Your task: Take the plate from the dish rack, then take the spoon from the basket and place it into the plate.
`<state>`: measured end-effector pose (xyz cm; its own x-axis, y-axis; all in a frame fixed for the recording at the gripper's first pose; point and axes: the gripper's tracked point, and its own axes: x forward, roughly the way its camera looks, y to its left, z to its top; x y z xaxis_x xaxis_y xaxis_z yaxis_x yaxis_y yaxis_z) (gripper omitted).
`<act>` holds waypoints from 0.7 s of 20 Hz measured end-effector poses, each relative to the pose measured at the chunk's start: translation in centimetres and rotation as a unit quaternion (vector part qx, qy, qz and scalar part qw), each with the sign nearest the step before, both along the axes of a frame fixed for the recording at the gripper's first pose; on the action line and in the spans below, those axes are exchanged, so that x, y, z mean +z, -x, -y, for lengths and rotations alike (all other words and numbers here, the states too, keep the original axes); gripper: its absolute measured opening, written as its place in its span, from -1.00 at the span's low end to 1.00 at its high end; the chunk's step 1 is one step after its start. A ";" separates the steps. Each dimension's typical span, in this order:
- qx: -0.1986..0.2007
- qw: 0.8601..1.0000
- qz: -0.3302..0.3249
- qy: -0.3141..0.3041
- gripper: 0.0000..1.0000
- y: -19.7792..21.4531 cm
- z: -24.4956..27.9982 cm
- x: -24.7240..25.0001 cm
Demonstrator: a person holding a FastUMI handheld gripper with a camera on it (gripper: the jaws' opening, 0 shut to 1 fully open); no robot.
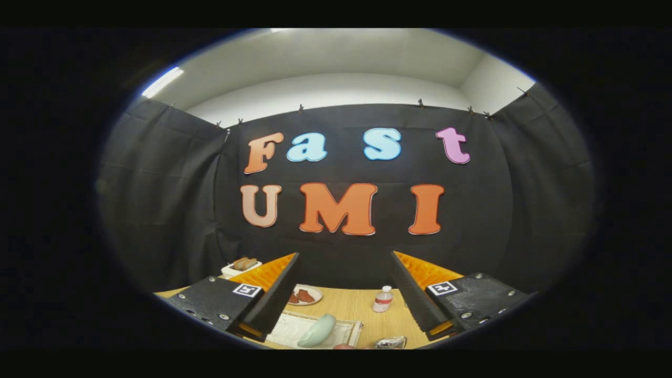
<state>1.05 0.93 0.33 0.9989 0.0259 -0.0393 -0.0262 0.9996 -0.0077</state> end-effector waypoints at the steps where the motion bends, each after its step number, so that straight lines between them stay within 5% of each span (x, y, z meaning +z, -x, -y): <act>1: 0.002 1.000 -0.005 0.000 0.97 -0.1 0.0 -0.1; 8: 0.010 0.996 -0.084 -0.001 0.97 -1.3 -0.8 -3.9; 14: 0.028 0.975 -0.218 -0.001 0.98 -2.1 -2.2 -11.5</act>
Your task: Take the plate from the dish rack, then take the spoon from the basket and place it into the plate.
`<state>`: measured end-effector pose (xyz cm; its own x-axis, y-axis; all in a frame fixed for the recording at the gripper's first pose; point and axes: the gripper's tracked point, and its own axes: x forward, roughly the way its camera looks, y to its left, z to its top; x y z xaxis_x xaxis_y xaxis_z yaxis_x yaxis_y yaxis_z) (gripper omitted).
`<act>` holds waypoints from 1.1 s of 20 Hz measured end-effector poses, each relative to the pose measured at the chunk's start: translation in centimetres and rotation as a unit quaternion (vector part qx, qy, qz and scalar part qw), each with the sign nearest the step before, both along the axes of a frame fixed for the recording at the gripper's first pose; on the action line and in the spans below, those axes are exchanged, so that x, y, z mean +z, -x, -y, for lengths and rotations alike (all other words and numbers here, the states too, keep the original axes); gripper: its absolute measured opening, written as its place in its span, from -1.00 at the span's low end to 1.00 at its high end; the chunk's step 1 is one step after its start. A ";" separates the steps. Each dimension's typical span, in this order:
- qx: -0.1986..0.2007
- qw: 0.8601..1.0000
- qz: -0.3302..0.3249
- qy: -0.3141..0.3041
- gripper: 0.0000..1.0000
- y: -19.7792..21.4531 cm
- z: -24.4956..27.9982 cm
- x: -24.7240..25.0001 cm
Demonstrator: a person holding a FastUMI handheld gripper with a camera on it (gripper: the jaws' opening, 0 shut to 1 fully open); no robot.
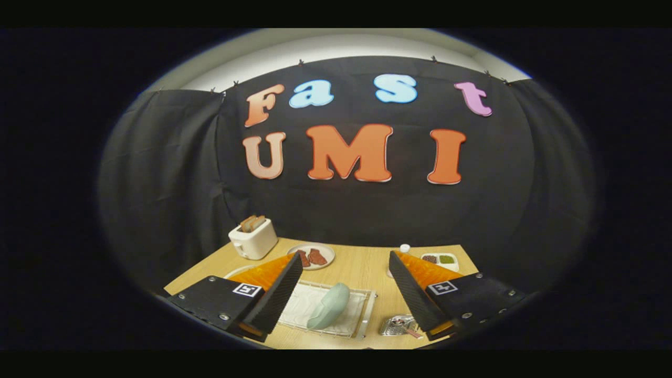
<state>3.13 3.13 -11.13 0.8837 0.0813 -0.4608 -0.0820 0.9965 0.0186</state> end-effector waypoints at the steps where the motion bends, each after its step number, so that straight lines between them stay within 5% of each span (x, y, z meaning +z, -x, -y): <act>1: 0.004 1.000 -0.027 -0.004 0.98 0.0 -0.4 -1.5; 13: 0.018 0.960 -0.277 -0.028 0.88 1.8 -3.6 -15.1; 22: -0.003 0.938 -0.347 -0.006 0.43 1.7 -4.2 -20.8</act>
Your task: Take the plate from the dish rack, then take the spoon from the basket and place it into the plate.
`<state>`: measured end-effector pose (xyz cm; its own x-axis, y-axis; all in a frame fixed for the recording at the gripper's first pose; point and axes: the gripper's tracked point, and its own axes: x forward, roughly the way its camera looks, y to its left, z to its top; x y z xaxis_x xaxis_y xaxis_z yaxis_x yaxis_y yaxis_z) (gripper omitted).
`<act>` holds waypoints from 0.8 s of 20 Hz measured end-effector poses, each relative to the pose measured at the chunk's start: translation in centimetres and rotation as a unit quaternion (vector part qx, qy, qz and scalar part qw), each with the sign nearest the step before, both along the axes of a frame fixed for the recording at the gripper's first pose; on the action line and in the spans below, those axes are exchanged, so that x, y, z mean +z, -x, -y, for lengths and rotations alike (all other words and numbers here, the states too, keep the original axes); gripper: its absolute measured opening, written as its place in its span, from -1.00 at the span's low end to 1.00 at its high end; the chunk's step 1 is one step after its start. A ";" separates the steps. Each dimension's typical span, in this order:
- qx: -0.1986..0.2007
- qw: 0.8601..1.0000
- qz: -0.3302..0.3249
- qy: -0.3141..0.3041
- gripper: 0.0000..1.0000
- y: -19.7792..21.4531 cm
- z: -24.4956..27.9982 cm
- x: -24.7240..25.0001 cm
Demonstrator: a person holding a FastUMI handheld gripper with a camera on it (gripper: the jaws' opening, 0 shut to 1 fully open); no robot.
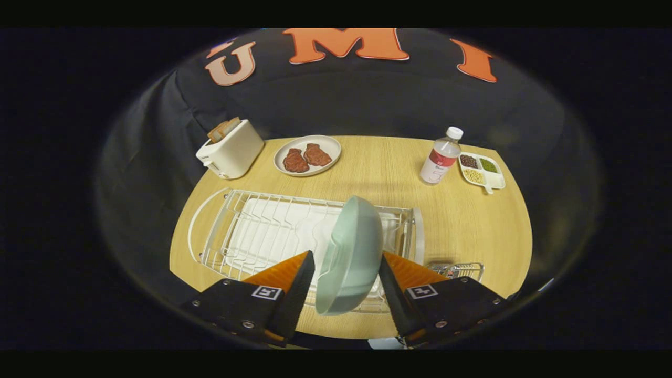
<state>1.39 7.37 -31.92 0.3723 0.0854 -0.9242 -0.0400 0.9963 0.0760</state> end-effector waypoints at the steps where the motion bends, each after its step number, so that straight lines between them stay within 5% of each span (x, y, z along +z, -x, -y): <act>1: -0.003 1.000 -0.006 0.003 0.39 0.1 -0.1 -0.5; 6: -0.038 0.998 -0.051 0.012 -0.06 1.4 -0.5 -2.8; 16: -0.101 0.991 -0.012 0.086 -0.34 0.7 2.2 0.3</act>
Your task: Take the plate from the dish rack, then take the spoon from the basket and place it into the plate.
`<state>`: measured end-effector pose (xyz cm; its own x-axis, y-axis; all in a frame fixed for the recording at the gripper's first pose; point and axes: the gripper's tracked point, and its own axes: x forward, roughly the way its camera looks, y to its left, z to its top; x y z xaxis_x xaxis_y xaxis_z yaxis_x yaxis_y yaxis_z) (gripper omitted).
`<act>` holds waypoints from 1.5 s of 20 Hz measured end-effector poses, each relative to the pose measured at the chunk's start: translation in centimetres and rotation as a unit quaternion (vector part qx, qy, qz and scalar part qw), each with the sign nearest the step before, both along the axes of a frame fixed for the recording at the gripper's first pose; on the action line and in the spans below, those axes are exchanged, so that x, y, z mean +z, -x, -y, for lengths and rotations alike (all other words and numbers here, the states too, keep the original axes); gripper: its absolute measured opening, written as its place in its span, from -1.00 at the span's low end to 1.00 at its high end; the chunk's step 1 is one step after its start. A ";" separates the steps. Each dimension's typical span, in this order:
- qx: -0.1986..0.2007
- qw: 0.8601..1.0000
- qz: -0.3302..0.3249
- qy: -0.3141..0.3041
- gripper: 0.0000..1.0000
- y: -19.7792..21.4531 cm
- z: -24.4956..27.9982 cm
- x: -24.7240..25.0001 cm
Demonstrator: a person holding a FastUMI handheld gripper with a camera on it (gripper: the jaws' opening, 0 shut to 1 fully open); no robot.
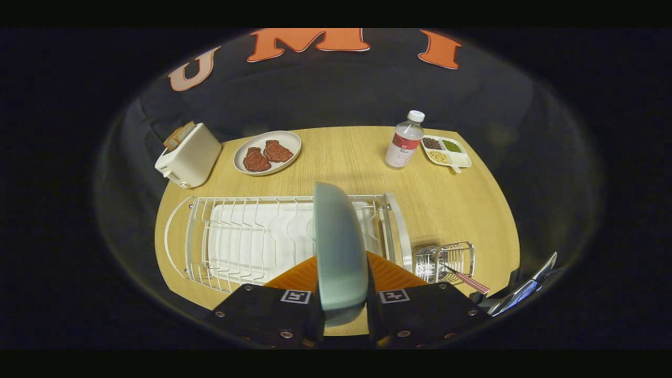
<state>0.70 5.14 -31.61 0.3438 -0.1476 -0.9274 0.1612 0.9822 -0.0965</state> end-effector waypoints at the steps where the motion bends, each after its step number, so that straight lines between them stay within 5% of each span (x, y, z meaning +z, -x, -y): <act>1: 0.000 1.000 0.007 0.015 -0.36 -0.1 0.5 0.6; 11: -0.033 0.999 0.038 -0.020 -0.47 3.9 1.1 4.7; 25: -0.103 0.981 0.006 -0.167 -0.47 14.5 2.2 2.5; 30: -0.094 0.979 -0.006 -0.181 -0.47 17.5 2.7 1.6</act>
<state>-16.84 2.42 -30.03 0.3310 0.1320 -0.9343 0.3431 0.9055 0.2495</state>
